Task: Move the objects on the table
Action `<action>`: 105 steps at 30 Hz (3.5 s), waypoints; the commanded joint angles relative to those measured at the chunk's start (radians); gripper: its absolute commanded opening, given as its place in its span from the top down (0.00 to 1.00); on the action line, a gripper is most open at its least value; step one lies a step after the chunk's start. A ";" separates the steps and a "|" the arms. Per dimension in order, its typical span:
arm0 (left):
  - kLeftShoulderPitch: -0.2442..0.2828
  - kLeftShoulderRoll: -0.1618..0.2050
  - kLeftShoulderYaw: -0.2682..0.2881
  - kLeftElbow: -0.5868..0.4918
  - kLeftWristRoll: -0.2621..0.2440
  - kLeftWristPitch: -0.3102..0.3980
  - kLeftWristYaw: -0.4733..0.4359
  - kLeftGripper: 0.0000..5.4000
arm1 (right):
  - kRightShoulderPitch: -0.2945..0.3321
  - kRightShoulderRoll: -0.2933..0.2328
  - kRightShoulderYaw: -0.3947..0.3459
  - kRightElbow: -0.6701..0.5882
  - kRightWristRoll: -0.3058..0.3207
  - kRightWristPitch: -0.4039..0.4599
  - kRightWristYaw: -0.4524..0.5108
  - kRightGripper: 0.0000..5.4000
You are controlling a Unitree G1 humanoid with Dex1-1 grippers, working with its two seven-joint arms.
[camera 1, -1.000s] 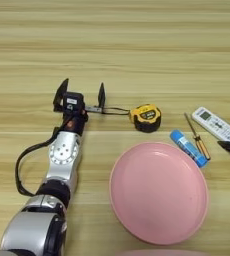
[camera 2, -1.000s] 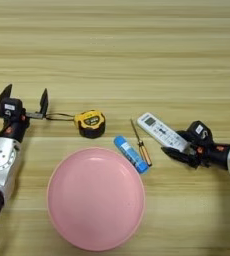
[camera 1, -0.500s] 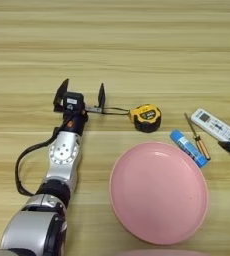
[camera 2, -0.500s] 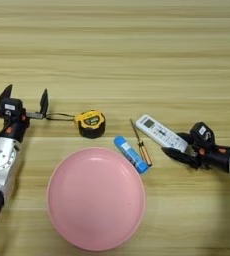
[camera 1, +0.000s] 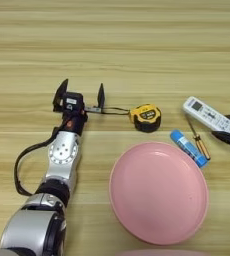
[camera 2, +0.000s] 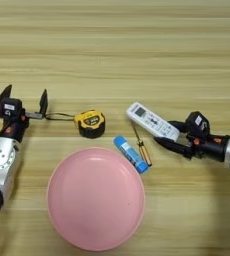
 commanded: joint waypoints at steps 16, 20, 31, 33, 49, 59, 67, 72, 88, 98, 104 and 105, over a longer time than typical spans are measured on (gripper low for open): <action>-0.015 -0.002 -0.001 0.006 0.007 -0.010 0.002 0.00 | 0.105 0.012 0.037 -0.395 0.119 0.136 0.098 0.46; -0.014 0.000 -0.001 0.004 0.007 -0.010 0.001 0.00 | 0.132 0.017 0.063 -0.479 0.132 0.158 0.106 0.46; -0.012 0.003 0.000 0.005 0.006 -0.012 -0.002 0.00 | 0.182 0.065 0.168 -0.598 0.142 0.202 0.108 0.46; -0.012 0.003 0.000 0.005 0.006 -0.012 -0.002 0.00 | 0.186 0.075 0.192 -0.590 0.127 0.194 0.107 0.46; -0.005 0.011 0.003 -0.002 0.001 -0.019 -0.011 0.00 | 0.212 0.121 0.230 -0.606 0.114 0.167 0.059 0.46; 0.051 -0.010 0.027 -0.206 -0.217 -0.024 -0.239 0.00 | 0.218 0.123 0.230 -0.612 0.119 0.165 0.046 0.46; 0.128 -0.053 0.023 -0.410 -0.474 0.129 -0.538 0.00 | 0.211 0.117 0.223 -0.611 0.120 0.165 0.048 0.46; 0.189 -0.062 -0.020 -0.539 -0.530 0.213 -0.669 0.00 | 0.207 0.115 0.219 -0.608 0.121 0.165 0.048 0.46; 0.353 -0.031 -0.180 -0.774 -0.591 0.489 -0.993 0.00 | 0.189 0.098 0.184 -0.624 0.169 0.192 0.068 0.46; 0.372 -0.016 -0.224 -0.773 -0.548 0.509 -1.044 0.00 | 0.185 0.091 0.169 -0.629 0.183 0.205 0.082 0.46; 0.378 -0.014 -0.236 -0.769 -0.529 0.508 -1.054 0.00 | 0.184 0.091 0.163 -0.639 0.204 0.221 0.091 0.46; 0.378 -0.014 -0.236 -0.769 -0.528 0.509 -1.054 0.00 | 0.185 0.090 0.162 -0.642 0.208 0.225 0.093 0.46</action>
